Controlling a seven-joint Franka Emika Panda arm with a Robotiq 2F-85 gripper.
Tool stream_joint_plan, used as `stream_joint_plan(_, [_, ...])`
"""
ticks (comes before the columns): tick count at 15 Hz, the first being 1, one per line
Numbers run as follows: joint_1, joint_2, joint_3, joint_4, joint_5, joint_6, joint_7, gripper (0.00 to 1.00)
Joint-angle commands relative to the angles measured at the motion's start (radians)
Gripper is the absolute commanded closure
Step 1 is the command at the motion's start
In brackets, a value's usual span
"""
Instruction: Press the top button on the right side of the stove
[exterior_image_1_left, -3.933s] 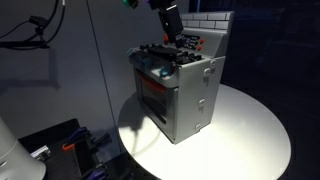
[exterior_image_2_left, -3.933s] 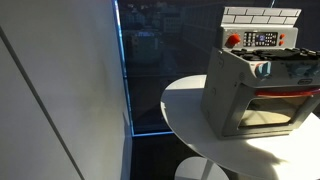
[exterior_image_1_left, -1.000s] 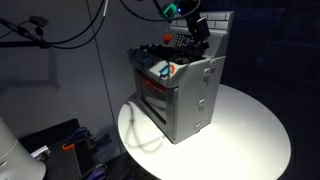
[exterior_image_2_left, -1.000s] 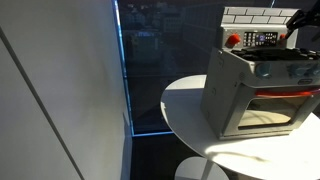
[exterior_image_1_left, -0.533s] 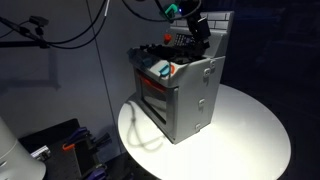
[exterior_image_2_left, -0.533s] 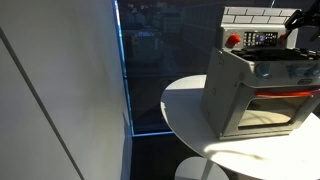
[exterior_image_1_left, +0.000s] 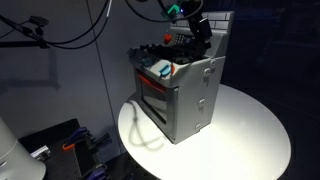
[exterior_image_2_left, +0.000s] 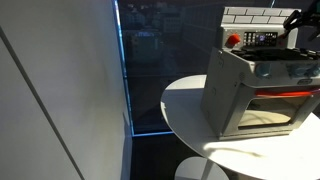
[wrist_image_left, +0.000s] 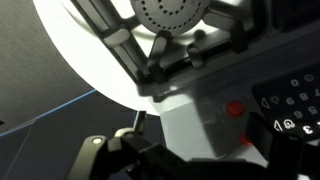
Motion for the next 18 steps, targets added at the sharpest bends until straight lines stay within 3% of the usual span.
stream_joint_plan(1, [0.012, 0.028, -0.017, 0.041, 0.024, 0.011, 0.003, 0.00])
stream_joint_plan(11, [0.011, 0.051, -0.029, 0.066, 0.013, 0.021, 0.013, 0.00])
stream_joint_plan(18, [0.014, -0.033, -0.025, -0.006, 0.021, -0.021, -0.008, 0.00])
